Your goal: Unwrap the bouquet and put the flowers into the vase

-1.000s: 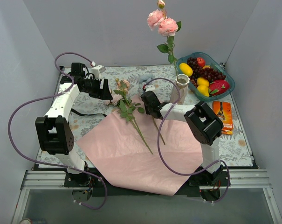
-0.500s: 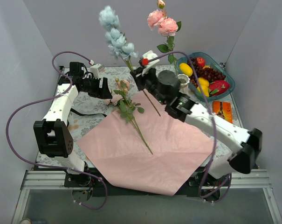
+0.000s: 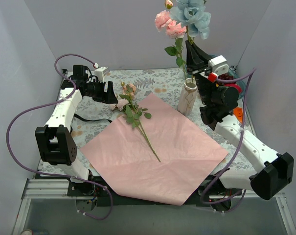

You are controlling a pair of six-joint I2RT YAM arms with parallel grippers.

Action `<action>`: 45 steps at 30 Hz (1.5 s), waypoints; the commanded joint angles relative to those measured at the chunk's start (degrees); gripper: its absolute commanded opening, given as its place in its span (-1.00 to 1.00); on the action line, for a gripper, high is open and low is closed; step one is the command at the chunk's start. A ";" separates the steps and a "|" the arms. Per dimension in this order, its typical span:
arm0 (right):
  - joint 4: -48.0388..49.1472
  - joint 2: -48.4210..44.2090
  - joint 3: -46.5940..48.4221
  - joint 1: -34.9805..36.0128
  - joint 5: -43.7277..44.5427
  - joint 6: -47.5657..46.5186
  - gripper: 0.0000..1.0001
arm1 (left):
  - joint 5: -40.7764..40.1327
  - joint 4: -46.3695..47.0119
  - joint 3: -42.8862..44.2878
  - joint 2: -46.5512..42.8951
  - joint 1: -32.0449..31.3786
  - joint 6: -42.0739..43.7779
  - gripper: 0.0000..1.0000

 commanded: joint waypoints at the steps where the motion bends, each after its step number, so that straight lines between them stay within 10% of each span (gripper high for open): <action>1: 15.94 0.89 -3.17 -7.03 -1.63 4.61 -0.97 | 0.21 0.57 -0.02 -3.16 -0.13 0.83 0.39; 38: 36.42 13.72 -16.53 -20.84 3.46 26.50 -0.97 | -0.49 -3.38 6.31 3.25 -0.13 2.59 0.39; 45: 31.25 11.70 -17.67 -20.84 4.44 25.28 0.30 | -0.49 -2.77 4.99 2.64 -0.13 2.77 0.39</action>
